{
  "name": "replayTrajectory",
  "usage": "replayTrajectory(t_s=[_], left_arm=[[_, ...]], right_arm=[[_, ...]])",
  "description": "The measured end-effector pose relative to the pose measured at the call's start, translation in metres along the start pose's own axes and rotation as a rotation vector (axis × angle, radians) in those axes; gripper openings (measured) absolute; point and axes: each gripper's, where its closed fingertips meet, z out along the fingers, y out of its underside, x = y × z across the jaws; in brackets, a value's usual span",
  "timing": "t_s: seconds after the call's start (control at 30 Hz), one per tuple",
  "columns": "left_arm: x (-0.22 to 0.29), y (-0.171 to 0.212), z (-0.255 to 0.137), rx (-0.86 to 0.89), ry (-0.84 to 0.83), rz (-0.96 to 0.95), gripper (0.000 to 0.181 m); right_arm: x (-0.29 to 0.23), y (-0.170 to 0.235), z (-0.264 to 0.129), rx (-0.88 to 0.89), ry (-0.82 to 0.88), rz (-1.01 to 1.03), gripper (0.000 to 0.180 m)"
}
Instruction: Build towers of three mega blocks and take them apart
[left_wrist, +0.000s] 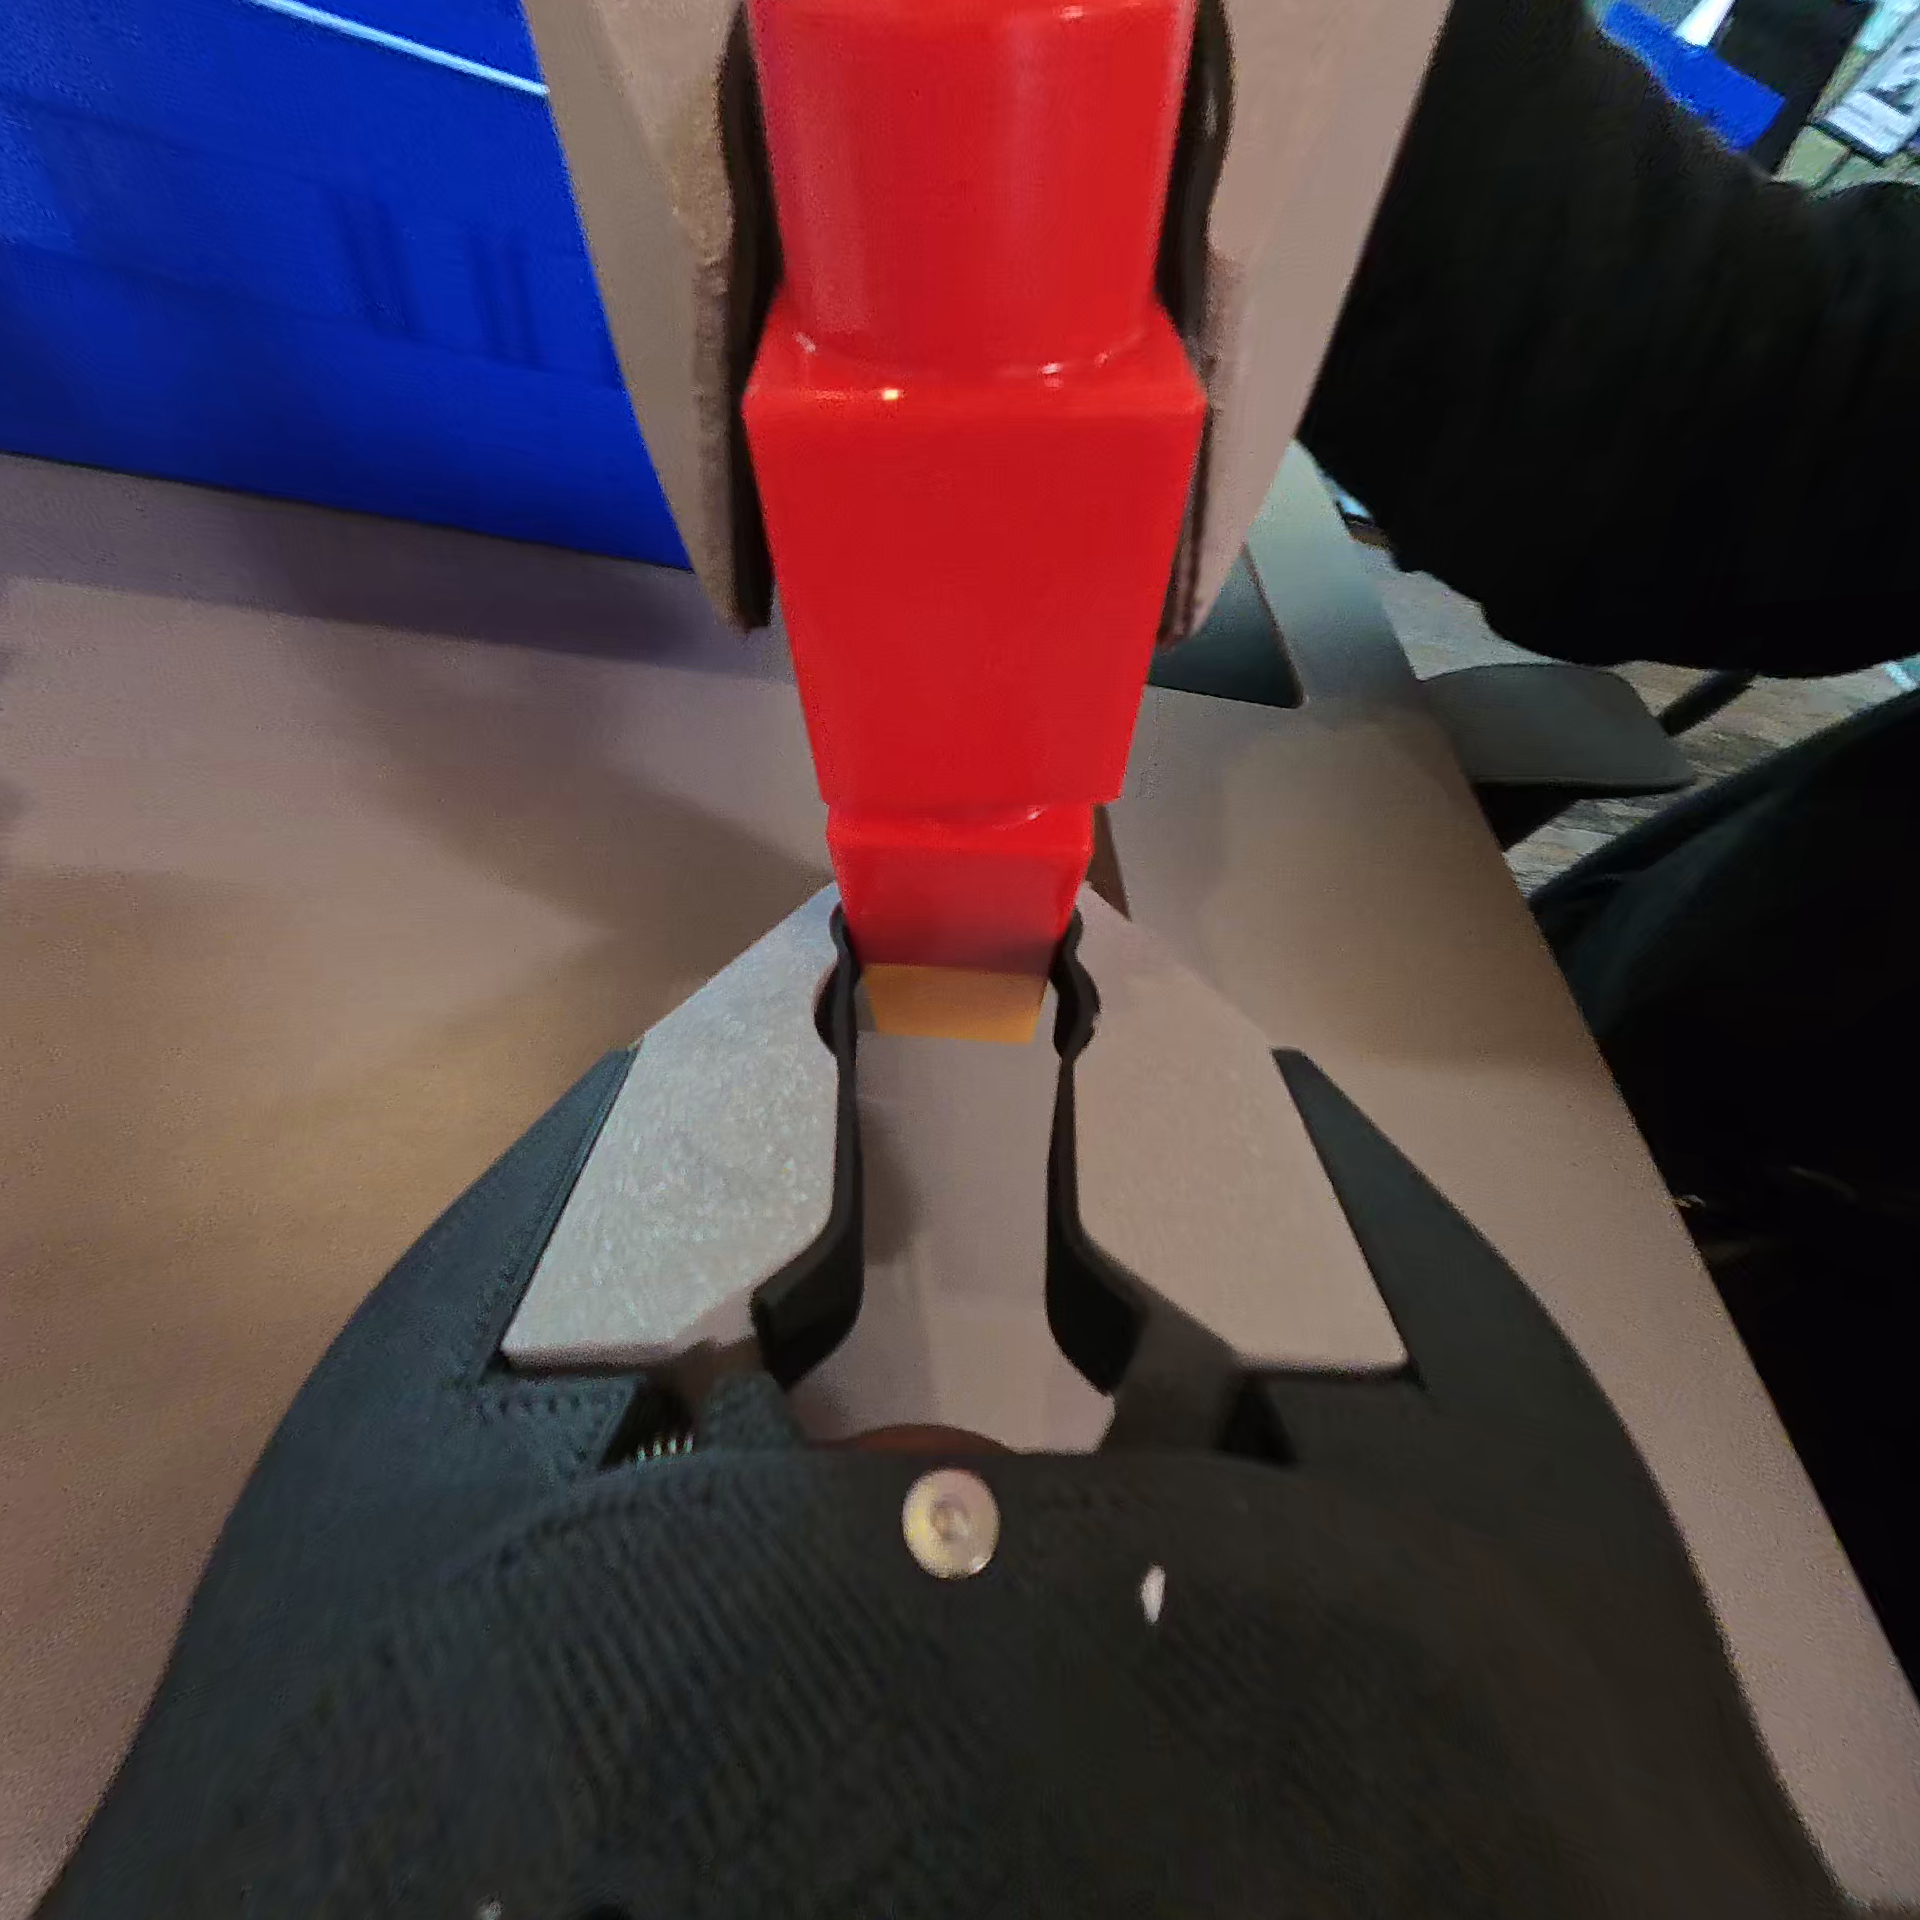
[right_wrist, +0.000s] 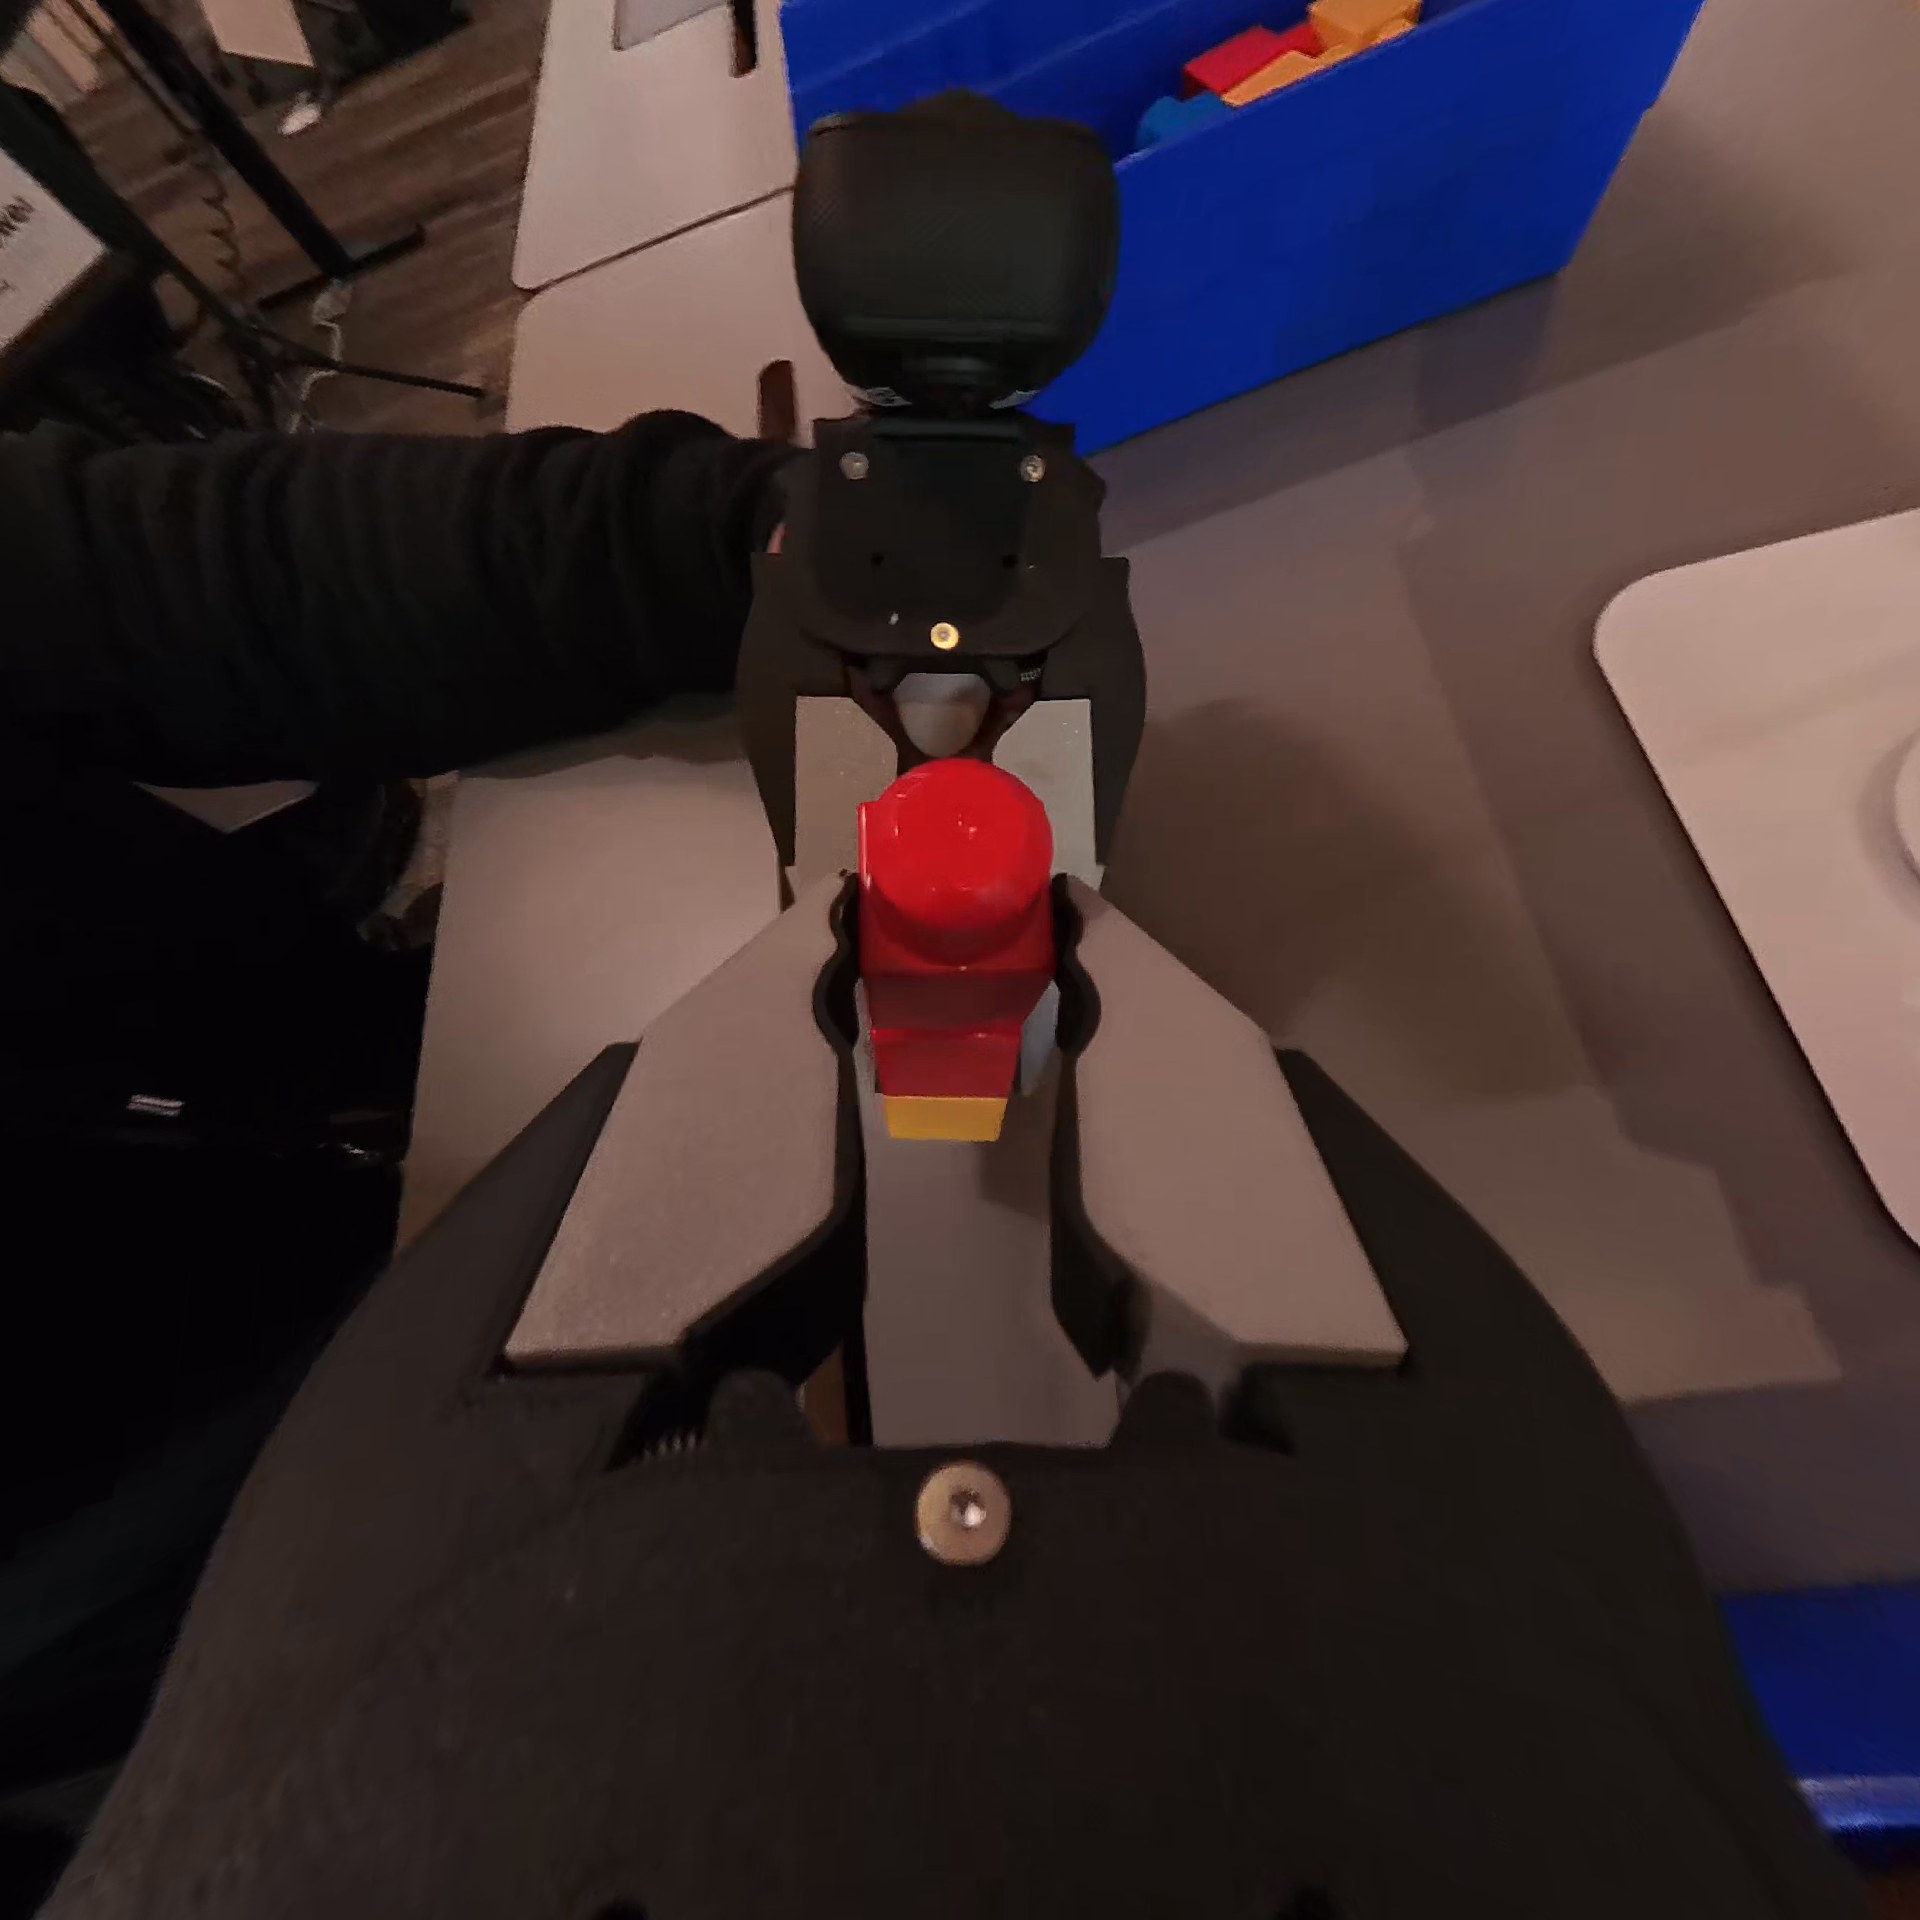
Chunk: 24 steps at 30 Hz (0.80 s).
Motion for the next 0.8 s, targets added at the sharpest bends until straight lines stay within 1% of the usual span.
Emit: replayTrajectory(t_s=[0.13,0.23,0.3,0.5,0.57,0.6,0.63,0.73,0.8], left_arm=[[-0.021,0.004,0.004,-0.044,-0.127,-0.054,0.033],[-0.03,0.017,0.008,-0.137,-0.2,-0.057,0.033],[-0.02,0.017,0.01,-0.134,-0.143,-0.047,0.033],[0.042,0.0,0.0,-0.007,0.242,-0.013,0.033],[0.056,-0.003,-0.002,0.015,0.312,0.016,0.033],[0.057,-0.003,-0.002,0.017,0.313,0.028,0.033],[0.052,-0.003,0.001,0.011,0.271,0.031,0.033],[0.03,-0.003,0.009,-0.011,0.151,-0.016,0.033],[0.014,-0.001,0.013,-0.037,0.057,-0.052,0.033]], right_arm=[[0.02,0.008,-0.001,-0.032,0.174,0.05,0.033],[0.027,0.022,0.002,-0.101,0.229,0.078,0.033],[0.021,0.023,0.004,-0.116,0.189,0.065,0.033],[-0.024,0.007,-0.002,-0.077,-0.065,0.011,0.033],[-0.037,0.003,-0.003,-0.077,-0.114,-0.007,0.033],[-0.041,0.002,-0.003,-0.08,-0.125,-0.008,0.033],[-0.04,0.002,-0.003,-0.094,-0.109,-0.007,0.033],[-0.023,0.012,-0.007,-0.182,0.007,0.019,0.033],[-0.01,0.025,-0.012,-0.278,0.09,0.051,0.033]])
